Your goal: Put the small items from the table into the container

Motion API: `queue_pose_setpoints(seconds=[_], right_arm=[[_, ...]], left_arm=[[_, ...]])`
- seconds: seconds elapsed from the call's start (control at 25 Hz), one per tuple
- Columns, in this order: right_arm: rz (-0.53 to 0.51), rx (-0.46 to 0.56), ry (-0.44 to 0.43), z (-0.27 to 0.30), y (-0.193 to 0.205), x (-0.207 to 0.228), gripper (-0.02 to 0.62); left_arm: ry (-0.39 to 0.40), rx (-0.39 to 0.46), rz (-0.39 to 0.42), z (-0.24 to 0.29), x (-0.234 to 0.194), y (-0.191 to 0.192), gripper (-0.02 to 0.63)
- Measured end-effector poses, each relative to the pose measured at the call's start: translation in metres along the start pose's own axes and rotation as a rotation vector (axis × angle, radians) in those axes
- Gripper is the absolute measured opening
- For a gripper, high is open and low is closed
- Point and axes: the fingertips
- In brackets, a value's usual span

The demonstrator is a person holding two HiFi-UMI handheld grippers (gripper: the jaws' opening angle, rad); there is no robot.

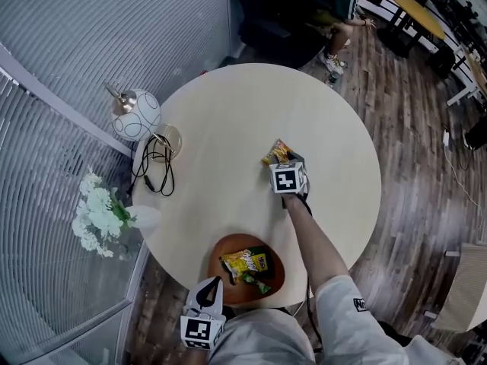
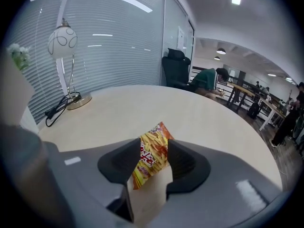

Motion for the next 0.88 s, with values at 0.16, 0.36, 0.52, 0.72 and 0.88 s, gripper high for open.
queue_pose_setpoints(seconds=[0.16,0.36,0.52,0.72,0.88], right_arm=[[-0.002,-0.011,-0.006,0.006,0.005,-0.001,0.149],[-0.019,-0.010,-0.035,0.001,0.002,-0.007,0.109],[-0.020,-0.003,-0.058,-0.005,0.003,-0.014,0.077],[-0.046,0.017,-0.101,-0.019,0.008,-0.023,0.063],[-0.085,0.083,-0.148,-0.050,0.003,-0.033,0.060]], left_arm=[[-0.010,-0.003,-0.005,-0.001,-0.004,-0.001,-0.012],[-0.023,-0.001,-0.010,-0.002,-0.010,-0.002,-0.012],[-0.022,0.005,-0.008,-0.003,-0.011,-0.003,-0.012],[-0.019,0.004,0.002,-0.004,-0.009,-0.003,-0.012],[-0.012,0.011,0.008,-0.004,-0.004,-0.001,-0.012]])
Point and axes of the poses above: the fingertips, and each gripper's own axes: z forward along the fingers, x to its right, y out of its underside, and after that the axes turned 1 degree about x, right-handed
